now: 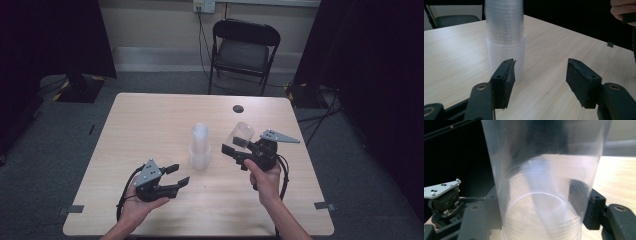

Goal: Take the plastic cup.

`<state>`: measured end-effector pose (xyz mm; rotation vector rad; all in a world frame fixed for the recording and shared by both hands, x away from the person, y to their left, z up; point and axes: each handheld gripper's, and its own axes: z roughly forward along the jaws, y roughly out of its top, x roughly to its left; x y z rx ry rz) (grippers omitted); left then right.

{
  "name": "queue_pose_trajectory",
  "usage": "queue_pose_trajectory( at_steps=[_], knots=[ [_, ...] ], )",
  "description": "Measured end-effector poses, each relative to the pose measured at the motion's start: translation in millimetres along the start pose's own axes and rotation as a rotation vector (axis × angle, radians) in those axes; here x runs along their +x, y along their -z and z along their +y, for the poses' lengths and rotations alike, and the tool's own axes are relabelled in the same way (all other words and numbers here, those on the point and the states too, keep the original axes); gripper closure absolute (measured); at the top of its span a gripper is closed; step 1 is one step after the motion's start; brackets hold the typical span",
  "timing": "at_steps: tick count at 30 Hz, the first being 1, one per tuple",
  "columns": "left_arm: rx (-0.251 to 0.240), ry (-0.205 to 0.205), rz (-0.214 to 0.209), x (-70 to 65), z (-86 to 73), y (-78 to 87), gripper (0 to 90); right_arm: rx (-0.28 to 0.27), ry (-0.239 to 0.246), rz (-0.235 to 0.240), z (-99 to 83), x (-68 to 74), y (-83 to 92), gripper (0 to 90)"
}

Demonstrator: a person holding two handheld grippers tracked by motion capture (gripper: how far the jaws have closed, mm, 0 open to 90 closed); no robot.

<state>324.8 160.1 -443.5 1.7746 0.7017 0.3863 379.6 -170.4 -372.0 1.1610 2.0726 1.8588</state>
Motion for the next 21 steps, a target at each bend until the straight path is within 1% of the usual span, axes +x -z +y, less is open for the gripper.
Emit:
queue_pose_trajectory(
  at_steps=[1,2,3,4,6,7,9,10,13,16,19,20,21],
  knots=[
    [-0.003,-0.004,-0.015,-2.5,6.0,-4.9,40.2,-0.002,-0.009,-0.009,-1.9,0.1,1.2,34.0],
    [-0.008,-0.014,-0.017,-3.8,9.8,-7.1,40.2,0.000,-0.018,-0.006,-3.7,0.3,2.1,34.0],
    [-0.013,-0.026,-0.020,-4.9,14.0,-8.8,39.8,0.003,-0.034,0.006,-5.7,0.6,2.6,34.0],
    [-0.034,-0.020,-0.031,-6.1,17.8,-11.2,39.1,0.008,-0.051,0.013,-7.4,1.2,2.9,34.0],
    [-0.048,-0.011,-0.037,-8.2,23.8,-15.0,38.4,0.007,-0.073,0.023,-10.1,1.5,3.2,34.1],
    [-0.054,-0.014,-0.051,-10.3,26.2,-18.8,38.5,0.006,-0.082,0.030,-11.1,1.4,3.0,34.1],
    [-0.045,-0.035,-0.059,-15.5,27.4,-25.3,40.4,0.004,-0.107,0.040,-14.3,0.2,1.4,34.2],
    [-0.036,-0.042,-0.070,-18.4,27.7,-28.3,41.8,0.010,-0.120,0.043,-15.9,-0.3,0.2,34.1],
    [-0.042,-0.073,-0.085,-26.6,26.6,-35.7,47.6,0.026,-0.137,0.050,-21.0,-0.1,-3.5,34.2],
    [-0.067,-0.086,-0.064,-30.5,24.8,-39.9,48.6,0.039,-0.159,0.070,-25.9,1.5,-7.4,34.2],
    [-0.093,-0.076,-0.048,-31.9,22.1,-40.7,50.2,0.056,-0.163,0.085,-29.7,5.0,-10.4,34.2],
    [-0.093,-0.072,-0.048,-32.3,20.9,-40.6,51.1,0.059,-0.171,0.091,-31.4,5.9,-11.3,34.2],
    [-0.090,-0.087,-0.044,-32.9,20.1,-40.0,52.5,0.066,-0.183,0.099,-33.1,6.8,-12.0,34.2]
  ],
)
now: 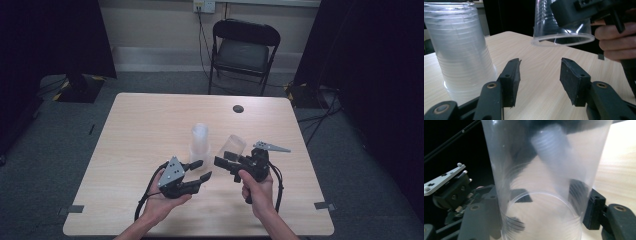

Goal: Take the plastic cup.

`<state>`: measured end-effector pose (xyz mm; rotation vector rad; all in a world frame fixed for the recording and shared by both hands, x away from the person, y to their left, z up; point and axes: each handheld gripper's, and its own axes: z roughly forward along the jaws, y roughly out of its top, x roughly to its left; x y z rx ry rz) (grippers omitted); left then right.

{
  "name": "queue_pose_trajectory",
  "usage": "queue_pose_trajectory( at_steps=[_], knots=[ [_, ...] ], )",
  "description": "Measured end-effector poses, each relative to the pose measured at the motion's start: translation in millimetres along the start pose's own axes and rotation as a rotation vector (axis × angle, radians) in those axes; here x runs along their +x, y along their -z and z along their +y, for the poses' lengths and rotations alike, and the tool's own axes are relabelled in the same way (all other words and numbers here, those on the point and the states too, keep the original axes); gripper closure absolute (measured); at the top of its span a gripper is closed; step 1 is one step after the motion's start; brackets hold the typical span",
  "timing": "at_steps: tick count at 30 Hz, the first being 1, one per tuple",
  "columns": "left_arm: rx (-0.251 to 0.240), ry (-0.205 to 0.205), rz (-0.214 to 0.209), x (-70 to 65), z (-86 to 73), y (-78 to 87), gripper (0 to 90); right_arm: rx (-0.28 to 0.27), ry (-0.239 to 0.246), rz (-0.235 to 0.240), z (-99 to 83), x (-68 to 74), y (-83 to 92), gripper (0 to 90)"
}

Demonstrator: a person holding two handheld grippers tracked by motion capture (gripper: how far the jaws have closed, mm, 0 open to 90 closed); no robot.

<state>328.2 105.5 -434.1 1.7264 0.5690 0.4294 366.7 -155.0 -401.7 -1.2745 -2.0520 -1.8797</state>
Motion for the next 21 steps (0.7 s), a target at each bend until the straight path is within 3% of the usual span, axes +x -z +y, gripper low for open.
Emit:
queue_pose_trajectory(
  at_steps=[5,9,21],
  knots=[
    [-0.045,-0.023,0.028,-0.8,-5.5,3.4,55.9,0.035,-0.047,0.007,-8.3,2.0,-6.9,34.5],
    [-0.075,-0.034,0.027,-0.6,-6.8,3.2,60.1,0.056,-0.078,0.022,-11.8,5.1,-13.7,34.5],
    [-0.118,-0.088,0.047,-8.2,-8.0,-1.3,63.5,0.109,-0.218,0.104,-20.1,9.8,-25.8,35.0]
  ],
)
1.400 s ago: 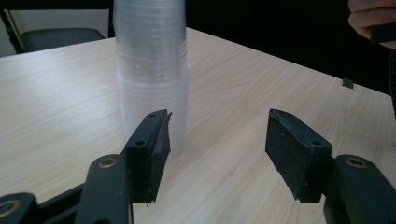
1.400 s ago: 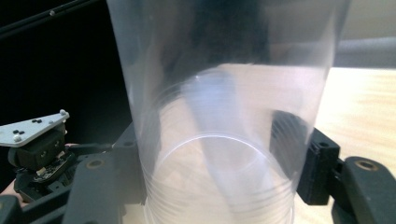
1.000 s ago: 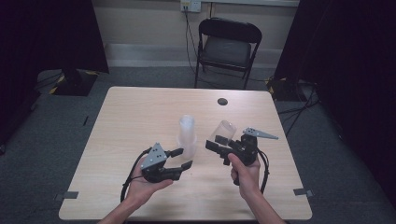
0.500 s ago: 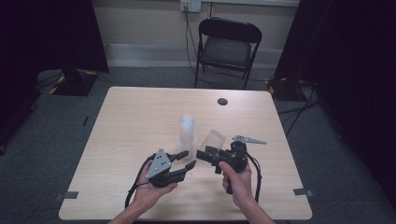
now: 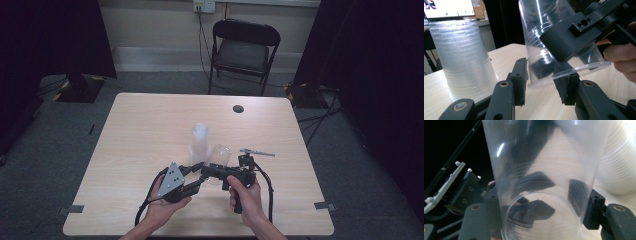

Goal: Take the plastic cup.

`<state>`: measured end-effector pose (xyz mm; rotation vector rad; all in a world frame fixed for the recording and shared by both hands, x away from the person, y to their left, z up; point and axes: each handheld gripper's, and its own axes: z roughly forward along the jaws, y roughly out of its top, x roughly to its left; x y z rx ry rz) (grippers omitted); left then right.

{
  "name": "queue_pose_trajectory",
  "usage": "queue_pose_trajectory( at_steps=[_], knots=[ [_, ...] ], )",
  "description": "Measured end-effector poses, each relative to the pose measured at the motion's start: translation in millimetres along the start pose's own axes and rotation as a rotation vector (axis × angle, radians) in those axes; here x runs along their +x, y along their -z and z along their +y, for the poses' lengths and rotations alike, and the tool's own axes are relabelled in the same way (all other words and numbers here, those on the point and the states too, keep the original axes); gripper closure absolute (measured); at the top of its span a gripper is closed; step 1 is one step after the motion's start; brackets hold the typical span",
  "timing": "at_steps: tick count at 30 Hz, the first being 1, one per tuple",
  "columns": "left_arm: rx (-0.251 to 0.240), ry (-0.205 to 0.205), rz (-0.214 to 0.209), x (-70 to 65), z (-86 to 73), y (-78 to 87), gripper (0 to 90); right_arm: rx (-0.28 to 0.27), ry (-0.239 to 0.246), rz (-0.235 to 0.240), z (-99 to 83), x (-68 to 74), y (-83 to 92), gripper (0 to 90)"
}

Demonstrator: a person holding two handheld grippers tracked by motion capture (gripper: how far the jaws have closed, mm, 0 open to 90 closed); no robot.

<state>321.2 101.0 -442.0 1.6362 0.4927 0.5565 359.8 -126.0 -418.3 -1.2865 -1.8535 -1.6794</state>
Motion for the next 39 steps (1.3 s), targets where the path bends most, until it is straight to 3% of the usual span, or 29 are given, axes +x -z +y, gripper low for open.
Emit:
queue_pose_trajectory(
  at_steps=[12,15,19,25,33,37,39],
  knots=[
    [0.001,-0.011,0.029,0.8,0.1,-0.6,66.7,0.031,-0.068,0.048,-6.7,3.8,-10.3,35.2],
    [-0.008,-0.010,0.026,1.7,0.3,-0.5,73.7,0.031,-0.071,0.057,-6.3,3.6,-10.3,33.2],
    [-0.013,0.001,0.012,2.5,0.0,-0.3,81.7,0.029,-0.035,0.052,-6.1,5.2,-10.6,28.3],
    [-0.008,0.025,0.004,3.3,-0.9,0.2,84.9,0.023,0.009,-0.003,-5.4,5.6,-10.6,17.6],
    [0.032,0.105,-0.026,5.6,-1.7,2.4,86.2,-0.008,0.034,-0.031,-1.7,1.9,-5.2,14.3],
    [0.039,0.119,-0.031,5.5,-1.5,2.9,86.7,-0.029,0.052,-0.040,0.0,0.0,-1.3,15.9],
    [0.037,0.107,-0.029,4.8,-1.1,3.1,87.4,-0.060,0.094,-0.059,0.4,1.9,0.7,15.2]
  ],
)
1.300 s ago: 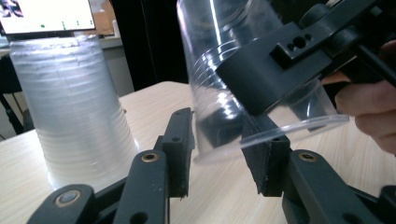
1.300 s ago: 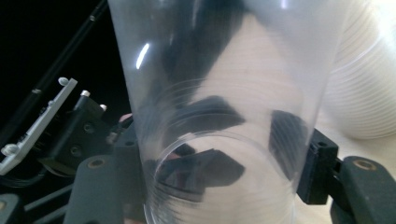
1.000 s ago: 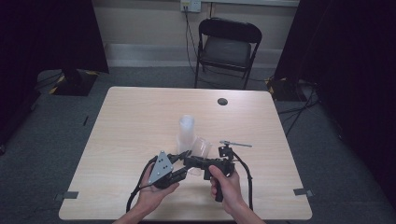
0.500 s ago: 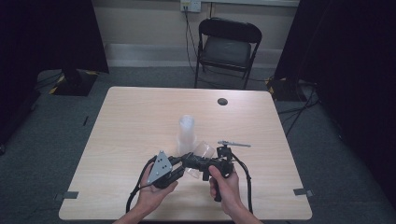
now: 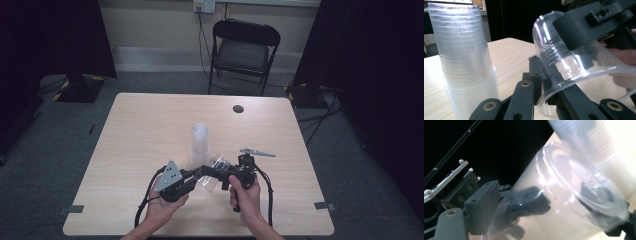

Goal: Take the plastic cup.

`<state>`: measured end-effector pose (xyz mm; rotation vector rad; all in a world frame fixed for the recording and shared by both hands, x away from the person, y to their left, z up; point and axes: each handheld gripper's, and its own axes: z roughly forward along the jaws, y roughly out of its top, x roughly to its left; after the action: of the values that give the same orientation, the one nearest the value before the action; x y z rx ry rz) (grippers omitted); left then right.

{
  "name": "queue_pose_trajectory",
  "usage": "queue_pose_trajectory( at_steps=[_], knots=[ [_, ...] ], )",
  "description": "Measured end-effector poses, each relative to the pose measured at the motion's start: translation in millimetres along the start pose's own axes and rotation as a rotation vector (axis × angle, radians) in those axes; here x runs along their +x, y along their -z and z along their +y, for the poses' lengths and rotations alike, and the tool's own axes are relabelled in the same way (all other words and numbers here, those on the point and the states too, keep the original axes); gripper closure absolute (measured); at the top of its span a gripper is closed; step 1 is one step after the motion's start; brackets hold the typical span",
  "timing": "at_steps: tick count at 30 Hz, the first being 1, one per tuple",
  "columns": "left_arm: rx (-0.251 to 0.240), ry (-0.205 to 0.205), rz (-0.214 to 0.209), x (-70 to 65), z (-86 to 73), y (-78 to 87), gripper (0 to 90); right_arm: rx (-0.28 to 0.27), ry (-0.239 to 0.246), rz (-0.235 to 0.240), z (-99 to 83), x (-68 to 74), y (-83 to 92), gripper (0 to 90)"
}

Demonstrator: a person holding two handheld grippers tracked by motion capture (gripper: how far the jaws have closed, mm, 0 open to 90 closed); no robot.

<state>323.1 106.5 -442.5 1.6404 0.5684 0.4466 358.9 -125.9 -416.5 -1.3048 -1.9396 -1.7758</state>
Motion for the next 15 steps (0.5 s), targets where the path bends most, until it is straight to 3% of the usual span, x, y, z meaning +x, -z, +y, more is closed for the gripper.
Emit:
queue_pose_trajectory(
  at_steps=[6,11,15],
  knots=[
    [0.018,0.026,-0.016,1.2,-0.7,2.8,87.6,-0.024,0.017,-0.009,4.3,-3.2,4.4,14.9],
    [0.067,0.088,-0.037,4.6,0.0,7.4,88.1,-0.056,0.023,-0.023,10.1,-7.2,12.5,15.0],
    [0.092,0.085,-0.048,5.6,1.7,9.6,88.0,-0.069,0.035,-0.026,12.9,-9.3,16.0,15.6]
  ],
)
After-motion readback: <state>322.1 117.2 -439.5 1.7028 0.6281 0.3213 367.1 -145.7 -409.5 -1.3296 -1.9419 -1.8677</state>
